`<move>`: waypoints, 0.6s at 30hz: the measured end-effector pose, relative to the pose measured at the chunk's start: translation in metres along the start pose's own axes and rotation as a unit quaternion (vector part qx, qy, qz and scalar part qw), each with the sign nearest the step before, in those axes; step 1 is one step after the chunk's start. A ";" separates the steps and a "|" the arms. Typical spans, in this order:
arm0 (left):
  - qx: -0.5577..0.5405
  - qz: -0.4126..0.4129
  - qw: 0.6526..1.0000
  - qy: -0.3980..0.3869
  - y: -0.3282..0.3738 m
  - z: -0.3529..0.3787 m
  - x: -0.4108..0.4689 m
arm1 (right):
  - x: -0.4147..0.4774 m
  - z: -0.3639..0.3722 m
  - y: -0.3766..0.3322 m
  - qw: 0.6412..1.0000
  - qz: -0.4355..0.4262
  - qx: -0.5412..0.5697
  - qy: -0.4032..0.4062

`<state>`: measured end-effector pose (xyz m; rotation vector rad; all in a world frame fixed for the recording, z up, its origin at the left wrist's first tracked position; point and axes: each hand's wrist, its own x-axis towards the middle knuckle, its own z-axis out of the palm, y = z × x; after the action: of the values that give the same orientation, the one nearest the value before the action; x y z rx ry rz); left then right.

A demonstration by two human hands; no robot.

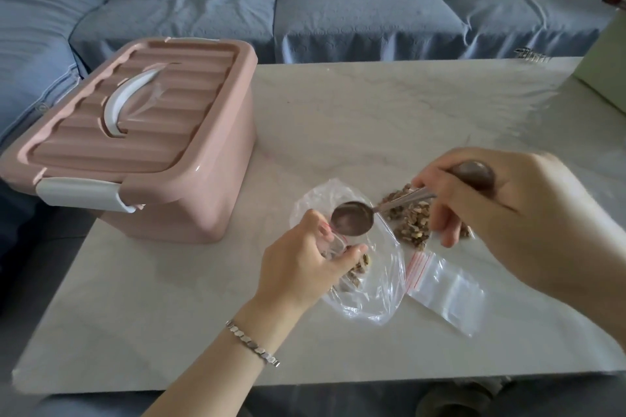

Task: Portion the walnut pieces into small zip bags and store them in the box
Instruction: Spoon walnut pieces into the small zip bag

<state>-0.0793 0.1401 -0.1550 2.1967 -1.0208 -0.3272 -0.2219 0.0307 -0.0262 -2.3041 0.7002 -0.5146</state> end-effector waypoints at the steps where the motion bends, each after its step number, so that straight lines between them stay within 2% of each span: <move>1: -0.002 -0.008 1.000 0.011 -0.004 -0.002 -0.002 | -0.002 -0.003 0.006 1.000 -0.003 0.016 0.022; 4: -0.022 -0.038 0.998 0.054 -0.019 -0.005 -0.009 | -0.012 0.001 0.041 0.993 0.030 0.082 0.077; 6: -0.025 -0.068 0.995 0.065 -0.027 -0.005 -0.013 | -0.023 0.017 0.067 0.988 0.080 0.102 0.083; 10: -0.002 -0.144 0.989 -0.036 -0.029 0.003 -0.014 | -0.045 0.059 0.094 0.976 0.151 0.140 0.072; 13: 0.030 -0.140 0.984 -0.103 -0.027 0.010 -0.012 | -0.055 0.079 0.102 0.966 0.177 0.172 0.076; 18: 0.040 -0.141 0.978 -0.146 -0.031 0.016 -0.012 | -0.068 0.094 0.107 0.965 0.185 0.162 0.093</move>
<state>-0.0767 0.1554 -0.1882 2.4189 -0.8835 -0.7692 -0.2625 0.0493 -0.1774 -1.7838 1.0291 -0.6212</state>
